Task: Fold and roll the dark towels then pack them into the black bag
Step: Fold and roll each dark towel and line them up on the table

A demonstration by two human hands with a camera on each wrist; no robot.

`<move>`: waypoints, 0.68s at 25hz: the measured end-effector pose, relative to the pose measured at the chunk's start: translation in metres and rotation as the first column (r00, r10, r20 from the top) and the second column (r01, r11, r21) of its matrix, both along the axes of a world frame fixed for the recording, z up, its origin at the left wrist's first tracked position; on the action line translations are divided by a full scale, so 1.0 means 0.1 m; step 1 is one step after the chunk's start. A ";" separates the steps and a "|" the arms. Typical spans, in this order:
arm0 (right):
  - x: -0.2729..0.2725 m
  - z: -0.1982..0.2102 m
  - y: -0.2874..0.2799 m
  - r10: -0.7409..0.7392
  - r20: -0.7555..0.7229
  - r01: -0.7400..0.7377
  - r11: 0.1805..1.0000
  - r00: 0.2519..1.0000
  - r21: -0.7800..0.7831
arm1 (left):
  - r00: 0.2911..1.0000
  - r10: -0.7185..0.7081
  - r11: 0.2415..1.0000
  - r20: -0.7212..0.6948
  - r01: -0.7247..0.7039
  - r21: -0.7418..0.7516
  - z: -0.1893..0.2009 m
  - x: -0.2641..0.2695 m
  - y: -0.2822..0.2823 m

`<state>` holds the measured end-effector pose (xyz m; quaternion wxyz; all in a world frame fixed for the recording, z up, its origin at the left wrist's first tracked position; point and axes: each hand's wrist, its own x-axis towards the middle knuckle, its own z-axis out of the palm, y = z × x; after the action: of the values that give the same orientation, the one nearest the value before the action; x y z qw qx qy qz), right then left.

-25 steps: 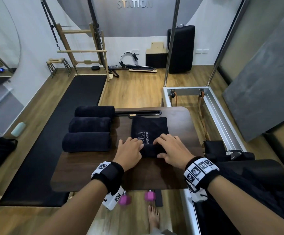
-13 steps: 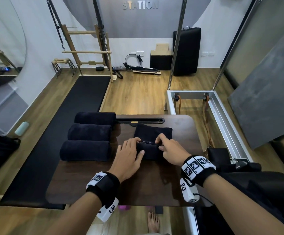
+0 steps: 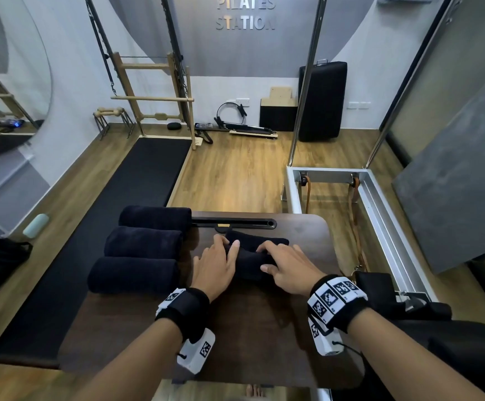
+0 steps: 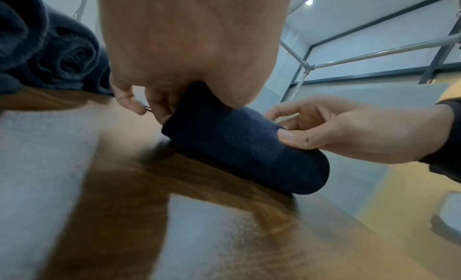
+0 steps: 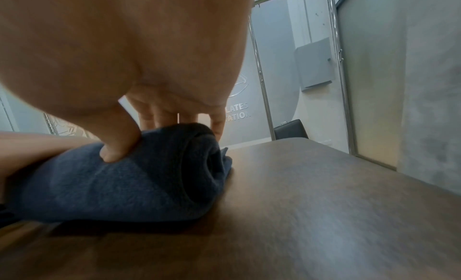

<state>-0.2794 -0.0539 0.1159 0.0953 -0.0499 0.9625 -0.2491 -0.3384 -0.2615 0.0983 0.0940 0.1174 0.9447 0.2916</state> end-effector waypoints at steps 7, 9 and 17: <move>-0.40 0.08 0.13 -0.067 0.194 0.076 0.996 0.979 -0.042 | 0.989 0.145 0.985 0.027 -0.147 0.088 -0.01 -0.01 0.19; -0.46 0.06 0.11 -0.101 0.157 0.097 0.995 0.982 0.028 | 0.972 0.188 0.974 0.143 -0.203 0.098 -0.01 -0.12 0.26; -0.52 -0.07 0.21 -0.267 -0.040 0.270 0.942 0.963 0.198 | 0.929 0.271 0.948 0.252 -0.303 0.098 0.00 -0.48 0.43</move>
<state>-0.3314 -0.0328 0.1089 0.0589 0.0899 0.9812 -0.1604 -0.3862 -0.2184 0.0985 0.1532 -0.0516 0.9118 0.3775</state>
